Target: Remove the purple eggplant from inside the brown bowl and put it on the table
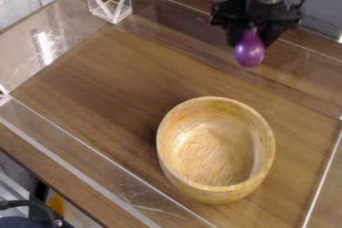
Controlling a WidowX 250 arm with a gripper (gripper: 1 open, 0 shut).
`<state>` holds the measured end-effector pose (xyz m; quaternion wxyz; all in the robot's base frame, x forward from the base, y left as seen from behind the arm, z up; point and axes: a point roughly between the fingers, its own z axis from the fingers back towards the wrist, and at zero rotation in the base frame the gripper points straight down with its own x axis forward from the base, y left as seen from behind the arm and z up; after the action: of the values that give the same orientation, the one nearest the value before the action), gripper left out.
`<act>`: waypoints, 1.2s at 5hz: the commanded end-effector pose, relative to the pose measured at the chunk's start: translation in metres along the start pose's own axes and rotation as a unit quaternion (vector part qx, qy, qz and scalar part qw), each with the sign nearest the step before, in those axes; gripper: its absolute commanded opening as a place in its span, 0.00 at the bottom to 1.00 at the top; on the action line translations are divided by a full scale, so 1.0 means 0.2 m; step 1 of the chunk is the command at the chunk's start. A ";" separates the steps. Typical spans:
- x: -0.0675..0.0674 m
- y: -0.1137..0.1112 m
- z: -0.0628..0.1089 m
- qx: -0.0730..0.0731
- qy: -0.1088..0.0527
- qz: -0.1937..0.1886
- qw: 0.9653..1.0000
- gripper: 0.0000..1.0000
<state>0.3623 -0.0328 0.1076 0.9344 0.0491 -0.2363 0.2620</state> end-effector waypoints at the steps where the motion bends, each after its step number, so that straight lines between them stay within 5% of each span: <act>1: 0.11 -0.01 0.09 -0.005 -0.022 0.035 0.999 0.00; 4: 0.00 0.06 0.09 0.031 -0.018 0.056 0.998 0.00; 6: 0.05 0.13 -0.10 0.025 0.009 -0.001 1.000 0.00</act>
<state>0.3565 -0.0020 0.0748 0.9412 0.0812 -0.1933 0.2650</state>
